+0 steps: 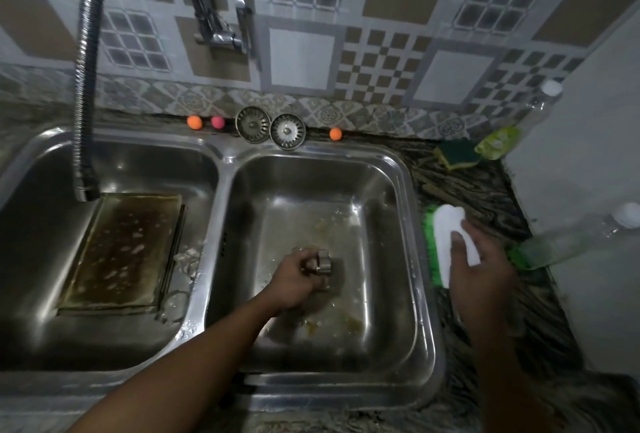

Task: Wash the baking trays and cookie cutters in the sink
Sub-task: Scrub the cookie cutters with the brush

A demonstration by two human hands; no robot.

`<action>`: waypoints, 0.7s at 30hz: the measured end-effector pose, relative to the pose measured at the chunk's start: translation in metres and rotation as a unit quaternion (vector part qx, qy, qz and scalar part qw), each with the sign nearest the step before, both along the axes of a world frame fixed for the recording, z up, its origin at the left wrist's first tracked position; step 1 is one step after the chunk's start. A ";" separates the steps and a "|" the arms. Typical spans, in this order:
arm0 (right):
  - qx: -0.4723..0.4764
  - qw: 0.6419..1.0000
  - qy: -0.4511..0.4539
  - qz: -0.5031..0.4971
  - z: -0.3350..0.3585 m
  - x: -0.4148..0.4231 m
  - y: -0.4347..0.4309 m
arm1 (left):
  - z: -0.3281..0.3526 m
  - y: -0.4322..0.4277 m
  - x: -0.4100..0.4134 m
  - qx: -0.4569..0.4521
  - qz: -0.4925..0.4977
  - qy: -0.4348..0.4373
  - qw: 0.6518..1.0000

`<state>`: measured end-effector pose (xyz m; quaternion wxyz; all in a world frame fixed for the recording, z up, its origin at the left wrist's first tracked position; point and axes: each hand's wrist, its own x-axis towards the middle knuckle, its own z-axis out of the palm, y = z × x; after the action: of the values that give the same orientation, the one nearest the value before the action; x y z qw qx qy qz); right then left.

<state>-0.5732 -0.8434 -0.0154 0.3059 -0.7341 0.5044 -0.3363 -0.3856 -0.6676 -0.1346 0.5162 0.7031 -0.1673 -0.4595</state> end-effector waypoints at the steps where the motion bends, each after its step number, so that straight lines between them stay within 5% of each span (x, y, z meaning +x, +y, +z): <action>1: 0.028 0.999 -0.006 0.029 0.003 0.015 0.009 | 0.005 -0.002 0.003 -0.014 0.019 0.020 1.000; 6: 0.089 0.977 -0.023 0.195 -0.008 0.073 0.060 | 0.039 -0.005 0.019 -0.052 0.012 -0.096 0.994; 11: 0.061 0.981 -0.036 0.178 -0.015 0.098 0.073 | 0.055 0.007 0.024 -0.072 -0.032 -0.172 0.982; 14: 0.087 0.979 -0.039 0.179 -0.009 0.105 0.074 | 0.059 0.015 0.028 -0.086 0.019 -0.123 0.989; 18: 0.103 0.983 -0.053 0.145 -0.008 0.109 0.077 | 0.063 0.018 0.036 -0.160 0.132 0.082 0.975; 21: 0.145 0.971 -0.039 0.186 -0.007 0.103 0.082 | 0.068 0.015 0.036 -0.181 0.118 0.138 0.967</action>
<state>-0.4706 -0.7611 -0.0222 0.4853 -0.7493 0.3902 -0.2255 -0.3495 -0.6525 -0.0663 0.7035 0.5423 -0.0905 -0.4504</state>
